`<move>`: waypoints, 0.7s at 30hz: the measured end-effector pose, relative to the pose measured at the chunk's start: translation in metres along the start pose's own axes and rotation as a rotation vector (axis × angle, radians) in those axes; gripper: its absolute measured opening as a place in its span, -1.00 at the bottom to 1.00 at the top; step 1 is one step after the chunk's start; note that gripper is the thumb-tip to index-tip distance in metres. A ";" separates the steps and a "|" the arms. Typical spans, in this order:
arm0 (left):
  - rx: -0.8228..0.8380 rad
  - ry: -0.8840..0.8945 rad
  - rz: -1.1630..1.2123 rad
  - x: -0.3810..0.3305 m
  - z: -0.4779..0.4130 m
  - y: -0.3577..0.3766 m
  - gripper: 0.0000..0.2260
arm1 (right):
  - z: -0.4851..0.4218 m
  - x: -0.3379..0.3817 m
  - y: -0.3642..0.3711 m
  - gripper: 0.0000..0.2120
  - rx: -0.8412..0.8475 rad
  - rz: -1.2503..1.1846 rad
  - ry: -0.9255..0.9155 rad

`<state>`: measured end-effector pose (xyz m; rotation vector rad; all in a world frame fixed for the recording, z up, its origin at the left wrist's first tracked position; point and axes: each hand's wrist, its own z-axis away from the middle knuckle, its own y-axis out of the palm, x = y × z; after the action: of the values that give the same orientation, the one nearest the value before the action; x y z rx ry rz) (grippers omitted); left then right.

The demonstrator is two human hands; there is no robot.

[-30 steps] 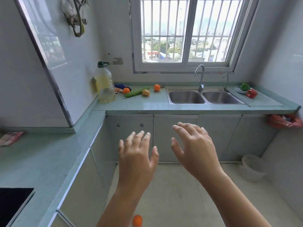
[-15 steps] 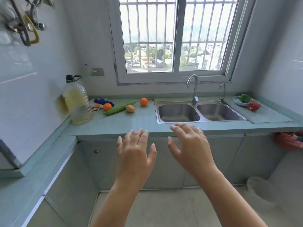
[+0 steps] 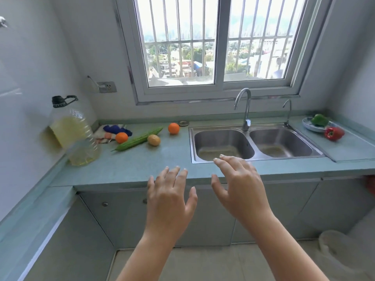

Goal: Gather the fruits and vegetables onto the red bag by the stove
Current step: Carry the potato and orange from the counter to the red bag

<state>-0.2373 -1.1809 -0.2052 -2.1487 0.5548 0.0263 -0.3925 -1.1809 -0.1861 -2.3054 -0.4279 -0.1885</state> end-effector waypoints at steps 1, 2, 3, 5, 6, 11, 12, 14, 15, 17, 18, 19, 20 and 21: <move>0.003 -0.002 0.009 0.003 -0.004 0.006 -0.58 | -0.003 -0.002 0.005 -0.61 0.002 0.007 -0.004; 0.008 -0.007 0.022 0.008 -0.011 0.014 -0.58 | -0.009 -0.006 0.014 -0.62 0.007 0.016 -0.003; 0.012 -0.011 0.031 0.014 -0.019 0.023 -0.58 | -0.016 -0.010 0.023 -0.62 0.014 0.025 -0.001; 0.011 -0.019 0.045 0.028 -0.037 0.039 -0.58 | -0.033 -0.016 0.042 -0.61 0.034 0.034 0.007; 0.008 -0.023 0.052 0.036 -0.046 0.047 -0.58 | -0.042 -0.019 0.054 -0.61 0.043 0.034 0.007; -0.006 -0.099 0.053 0.096 -0.097 0.087 -0.58 | -0.101 -0.018 0.126 -0.62 0.105 0.032 -0.054; -0.005 -0.122 0.049 0.110 -0.107 0.094 -0.58 | -0.115 -0.015 0.143 -0.62 0.123 0.029 -0.070; 0.002 -0.160 0.033 0.140 -0.126 0.106 -0.58 | -0.140 -0.008 0.176 -0.62 0.152 0.015 -0.093; 0.008 -0.177 0.022 0.154 -0.135 0.112 -0.57 | -0.151 -0.005 0.192 -0.62 0.165 0.007 -0.100; 0.012 -0.209 0.009 0.181 -0.152 0.123 -0.57 | -0.171 0.002 0.221 -0.62 0.186 -0.007 -0.104; 0.010 -0.225 0.003 0.193 -0.160 0.128 -0.57 | -0.179 0.004 0.234 -0.62 0.194 -0.011 -0.108; 0.010 -0.237 -0.005 0.203 -0.166 0.133 -0.57 | -0.185 0.006 0.247 -0.62 0.202 -0.012 -0.115; 0.012 -0.247 -0.014 0.212 -0.171 0.138 -0.57 | -0.191 0.006 0.258 -0.62 0.212 -0.012 -0.121; 0.015 -0.254 -0.022 0.219 -0.175 0.143 -0.57 | -0.195 0.006 0.269 -0.62 0.224 -0.014 -0.124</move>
<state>-0.1294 -1.4716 -0.2572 -2.0963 0.3818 0.2776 -0.2906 -1.4948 -0.2297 -2.1006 -0.5015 -0.0027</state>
